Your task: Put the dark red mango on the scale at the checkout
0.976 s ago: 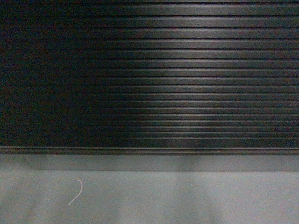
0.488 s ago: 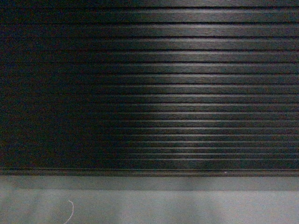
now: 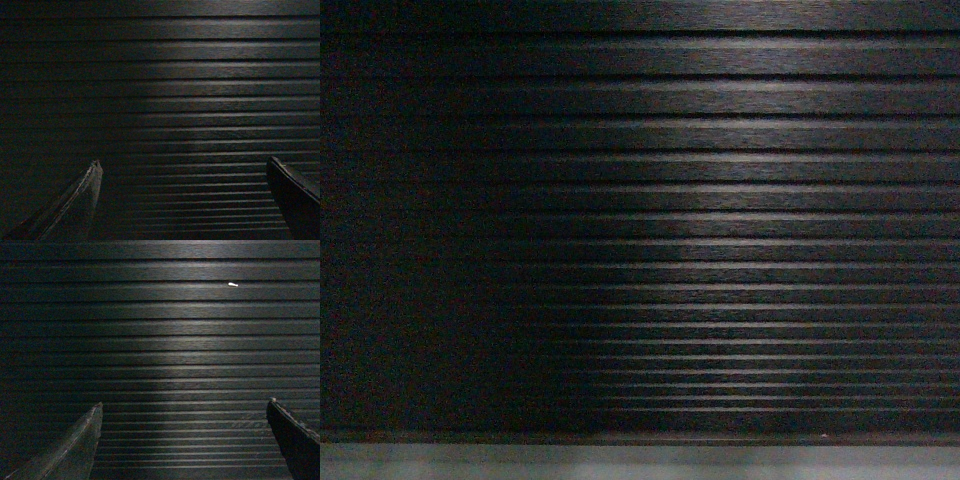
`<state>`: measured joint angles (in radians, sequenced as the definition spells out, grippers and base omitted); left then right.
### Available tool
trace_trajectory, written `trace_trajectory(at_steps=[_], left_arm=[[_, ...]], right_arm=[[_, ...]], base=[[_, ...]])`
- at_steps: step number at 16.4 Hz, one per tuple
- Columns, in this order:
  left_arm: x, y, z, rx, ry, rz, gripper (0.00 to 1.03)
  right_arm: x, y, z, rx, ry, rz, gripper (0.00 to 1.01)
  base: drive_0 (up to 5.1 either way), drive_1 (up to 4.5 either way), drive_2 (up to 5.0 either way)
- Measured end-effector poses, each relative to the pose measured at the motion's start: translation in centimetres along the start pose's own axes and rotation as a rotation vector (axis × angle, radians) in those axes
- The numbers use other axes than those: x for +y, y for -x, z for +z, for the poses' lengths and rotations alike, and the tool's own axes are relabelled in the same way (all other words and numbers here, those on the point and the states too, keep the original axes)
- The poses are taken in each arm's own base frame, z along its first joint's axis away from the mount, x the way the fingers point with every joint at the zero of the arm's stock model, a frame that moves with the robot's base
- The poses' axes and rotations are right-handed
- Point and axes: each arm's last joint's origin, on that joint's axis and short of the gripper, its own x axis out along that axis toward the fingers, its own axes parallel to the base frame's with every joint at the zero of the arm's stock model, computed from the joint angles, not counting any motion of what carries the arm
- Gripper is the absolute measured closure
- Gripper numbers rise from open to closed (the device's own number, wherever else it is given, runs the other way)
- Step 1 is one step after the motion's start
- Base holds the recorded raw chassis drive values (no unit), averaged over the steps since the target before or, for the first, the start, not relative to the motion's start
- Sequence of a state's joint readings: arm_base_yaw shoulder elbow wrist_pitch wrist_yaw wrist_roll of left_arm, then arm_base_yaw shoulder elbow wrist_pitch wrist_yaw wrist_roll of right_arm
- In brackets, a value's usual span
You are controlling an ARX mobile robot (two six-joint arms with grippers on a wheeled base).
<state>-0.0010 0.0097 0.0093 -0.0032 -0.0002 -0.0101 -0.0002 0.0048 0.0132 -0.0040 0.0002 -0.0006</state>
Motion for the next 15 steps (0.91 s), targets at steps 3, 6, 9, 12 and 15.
trace_trajectory(at_steps=[3, 6, 9, 12, 15], left_arm=[[0.00, 0.00, 0.00, 0.000, 0.000, 0.000, 0.05], [0.00, 0.00, -0.01, 0.002, 0.000, 0.000, 0.05], [0.00, 0.00, -0.03, 0.003, 0.000, 0.000, 0.05], [0.00, 0.00, -0.01, 0.001, 0.000, -0.001, 0.05], [0.00, 0.00, 0.00, 0.000, -0.001, 0.000, 0.05]], right_arm=[[0.00, 0.00, 0.00, 0.000, 0.000, 0.000, 0.03], [0.00, 0.00, -0.02, 0.002, 0.000, 0.000, 0.03], [0.00, 0.00, -0.02, 0.002, 0.000, 0.000, 0.03], [0.00, 0.00, -0.02, 0.002, 0.000, 0.000, 0.03], [0.00, 0.00, 0.00, 0.000, -0.001, 0.000, 0.03]], base=[[0.0, 0.00, 0.0], [0.0, 0.00, 0.0], [0.0, 0.00, 0.0], [0.0, 0.00, 0.0], [0.0, 0.00, 0.0]])
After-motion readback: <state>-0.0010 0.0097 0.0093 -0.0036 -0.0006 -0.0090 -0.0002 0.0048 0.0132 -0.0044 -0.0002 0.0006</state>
